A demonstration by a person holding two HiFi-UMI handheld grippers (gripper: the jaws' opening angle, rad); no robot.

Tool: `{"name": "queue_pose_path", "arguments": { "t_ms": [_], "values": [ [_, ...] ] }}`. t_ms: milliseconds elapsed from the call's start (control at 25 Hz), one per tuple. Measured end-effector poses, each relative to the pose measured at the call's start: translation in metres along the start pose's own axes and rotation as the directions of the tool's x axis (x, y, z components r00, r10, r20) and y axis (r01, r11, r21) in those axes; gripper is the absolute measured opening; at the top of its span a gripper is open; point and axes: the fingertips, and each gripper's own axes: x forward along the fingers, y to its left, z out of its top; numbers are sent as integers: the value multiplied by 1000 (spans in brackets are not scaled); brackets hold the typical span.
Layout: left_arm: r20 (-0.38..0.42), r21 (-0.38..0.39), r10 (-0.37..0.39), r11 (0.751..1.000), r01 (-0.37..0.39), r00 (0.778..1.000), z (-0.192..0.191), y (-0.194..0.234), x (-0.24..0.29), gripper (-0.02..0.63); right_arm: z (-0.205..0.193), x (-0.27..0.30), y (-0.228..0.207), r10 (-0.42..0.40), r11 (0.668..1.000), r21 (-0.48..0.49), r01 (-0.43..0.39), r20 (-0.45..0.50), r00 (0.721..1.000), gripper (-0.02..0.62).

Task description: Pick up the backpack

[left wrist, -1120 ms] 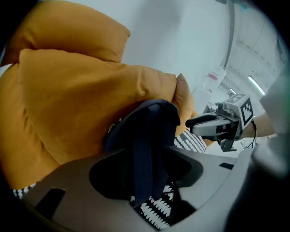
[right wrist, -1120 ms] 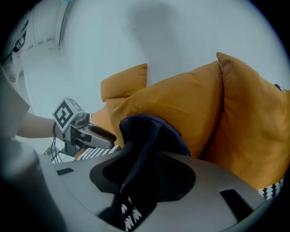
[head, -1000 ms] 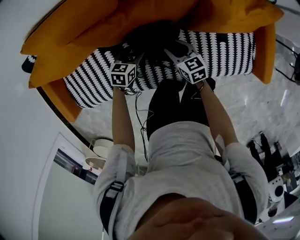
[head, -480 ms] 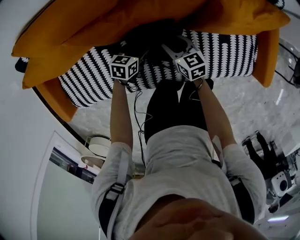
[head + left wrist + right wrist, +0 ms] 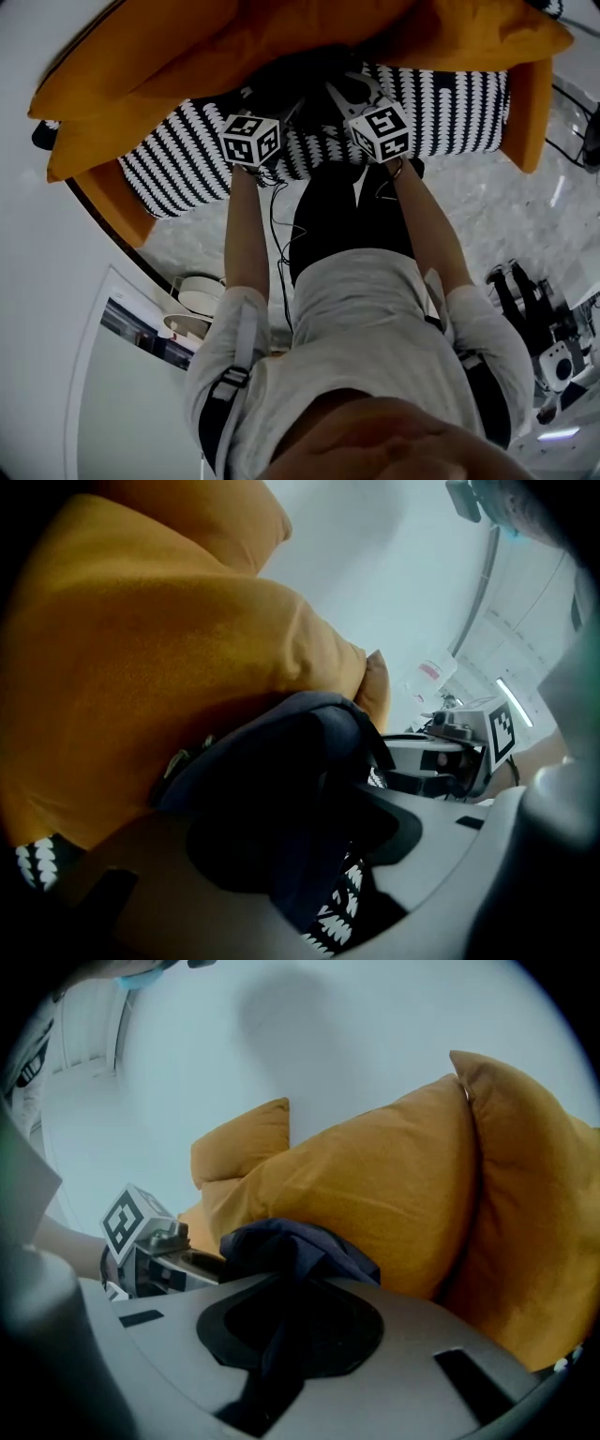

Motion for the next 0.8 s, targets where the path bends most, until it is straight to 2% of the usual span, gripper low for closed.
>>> {"name": "queue_pose_path", "arguments": {
  "t_ms": [120,240,320,480,800],
  "values": [
    [11,26,-11,1000,11,1000,6,-7,-2,228,4,-2,2,-11,1000,-12,11,-8,1000,68],
    [41,40,-15,999,13,999,14,-15,-9,165,8,-4,6,-16,1000,-27,16,-23,1000,64],
    [46,52,-15,999,13,999,18,-21,-12,147,9,-8,7,-21,999,-31,20,-32,999,63],
    [37,86,5,996,-8,999,22,-29,-22,126,11,-19,13,-27,999,-27,25,-52,998,61],
    [116,147,42,987,-59,992,42,-30,-46,65,20,-20,30,-38,999,-37,36,-42,998,61]
  ]
}}
